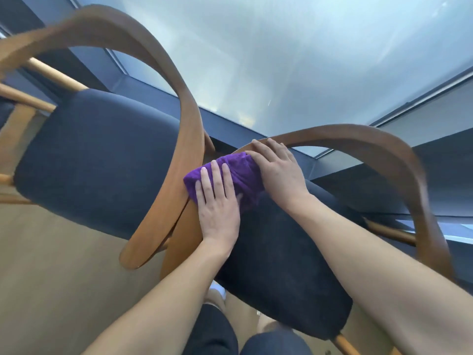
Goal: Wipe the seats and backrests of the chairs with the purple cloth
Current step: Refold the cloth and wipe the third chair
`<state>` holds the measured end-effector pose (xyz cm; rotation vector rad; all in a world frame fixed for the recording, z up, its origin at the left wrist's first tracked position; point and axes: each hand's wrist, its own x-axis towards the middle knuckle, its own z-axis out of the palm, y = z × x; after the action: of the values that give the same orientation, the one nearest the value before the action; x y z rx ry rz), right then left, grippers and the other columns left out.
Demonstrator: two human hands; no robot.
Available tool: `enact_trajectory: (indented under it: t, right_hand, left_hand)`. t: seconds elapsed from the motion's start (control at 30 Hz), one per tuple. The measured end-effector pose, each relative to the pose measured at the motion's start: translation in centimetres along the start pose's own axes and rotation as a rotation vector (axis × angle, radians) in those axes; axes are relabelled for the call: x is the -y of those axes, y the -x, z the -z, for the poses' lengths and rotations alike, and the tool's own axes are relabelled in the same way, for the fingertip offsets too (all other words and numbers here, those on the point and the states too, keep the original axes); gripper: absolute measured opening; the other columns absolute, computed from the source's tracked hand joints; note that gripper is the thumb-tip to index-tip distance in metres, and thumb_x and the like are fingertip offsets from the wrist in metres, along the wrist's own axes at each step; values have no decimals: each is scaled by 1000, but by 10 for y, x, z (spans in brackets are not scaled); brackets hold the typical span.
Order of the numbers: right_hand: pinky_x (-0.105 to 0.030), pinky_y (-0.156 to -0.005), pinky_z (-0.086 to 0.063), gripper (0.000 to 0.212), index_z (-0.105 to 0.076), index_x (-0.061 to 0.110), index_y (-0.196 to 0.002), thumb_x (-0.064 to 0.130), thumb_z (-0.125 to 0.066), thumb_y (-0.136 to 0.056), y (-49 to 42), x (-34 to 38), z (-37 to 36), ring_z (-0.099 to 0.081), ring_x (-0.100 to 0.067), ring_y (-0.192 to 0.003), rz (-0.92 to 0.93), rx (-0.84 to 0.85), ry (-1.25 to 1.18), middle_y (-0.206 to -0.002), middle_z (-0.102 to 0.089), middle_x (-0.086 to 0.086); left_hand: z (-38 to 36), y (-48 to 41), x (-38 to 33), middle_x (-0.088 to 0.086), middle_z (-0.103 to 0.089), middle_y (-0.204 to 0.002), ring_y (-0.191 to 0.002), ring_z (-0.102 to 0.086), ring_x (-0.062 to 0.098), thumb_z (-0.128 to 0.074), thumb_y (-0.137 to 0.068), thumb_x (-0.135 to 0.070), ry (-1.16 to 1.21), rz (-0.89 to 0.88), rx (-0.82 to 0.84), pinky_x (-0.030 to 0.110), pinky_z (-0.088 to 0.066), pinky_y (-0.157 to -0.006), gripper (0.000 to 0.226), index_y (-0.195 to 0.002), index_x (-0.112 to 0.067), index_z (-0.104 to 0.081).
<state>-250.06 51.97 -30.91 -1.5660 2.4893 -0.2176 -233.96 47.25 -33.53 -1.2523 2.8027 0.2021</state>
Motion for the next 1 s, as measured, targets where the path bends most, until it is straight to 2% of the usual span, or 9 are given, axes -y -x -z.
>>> enact_trajectory:
  t: [0.1,0.2,0.37,0.53,0.7,0.77,0.87,0.93,1.0]
  right_hand:
    - [-46,-122,-20,51,-47,16,-144,6,-55,-95,-2,-30,9,-30,-34,-145,-147,-18,25,-154,-41,-9]
    - [-41,-124,-13,59,-36,8,-150,5,-56,-95,5,-59,22,-25,-26,-149,-192,5,82,-158,-34,-9]
    - [-38,-123,-13,54,-44,3,-143,2,-57,-90,9,-90,37,-32,-26,-146,-196,-19,87,-154,-40,-13]
    - [-38,-122,-15,50,-46,8,-143,6,-53,-93,10,-93,41,-32,-27,-145,-184,-7,79,-153,-41,-10]
    - [-41,-122,-16,60,-43,10,-147,13,-66,-92,10,-90,47,-29,-28,-146,-209,30,67,-155,-38,-11]
    - [-42,-122,-16,60,-42,10,-148,13,-65,-93,11,-89,48,-28,-28,-146,-208,47,79,-155,-37,-11]
    - [-43,-120,-20,51,-50,15,-141,9,-61,-92,15,-101,51,-33,-27,-144,-210,-14,108,-152,-43,-8]
    - [-44,-115,-28,46,-58,18,-132,8,-63,-87,20,-112,56,-40,-28,-138,-227,-76,116,-144,-51,-5]
    - [-44,-106,-38,43,-63,11,-122,4,-66,-80,26,-127,60,-51,-30,-128,-249,-170,115,-134,-59,-7]
  left_hand:
    - [1,-40,-28,20,-13,-163,-149,-14,40,-44,-102,-41,0,-80,-22,52,-17,-121,76,-157,-5,-5]
    - [3,-82,-64,18,-11,-163,-149,-14,39,-41,-104,-38,-7,-181,33,52,-11,-121,74,-157,-7,1]
    - [1,-110,-105,17,-22,-159,-145,-23,39,-51,-98,-23,-34,-243,46,52,-15,-120,77,-156,-7,-2]
    - [2,-105,-79,15,-39,-151,-139,-37,36,-58,-97,-34,0,-313,-38,49,-31,-113,70,-154,-11,-24]
    - [12,-88,-46,16,-37,-153,-140,-35,36,-57,-95,-45,-29,-306,-14,50,-36,-110,74,-153,-11,-26]
    - [13,-89,-49,18,-39,-150,-137,-37,39,-60,-94,-45,-60,-314,-9,53,-36,-109,76,-152,-9,-27]
    - [14,-101,-73,19,-42,-146,-131,-41,40,-58,-94,-46,-84,-278,14,54,-33,-108,76,-152,-6,-28]
    - [15,-115,-99,16,-43,-146,-131,-41,39,-56,-93,-49,-49,-331,41,52,-30,-108,78,-153,-7,-28]
    - [18,-128,-130,11,-40,-149,-133,-39,35,-57,-92,-46,19,-410,66,49,-25,-109,80,-155,-10,-24]
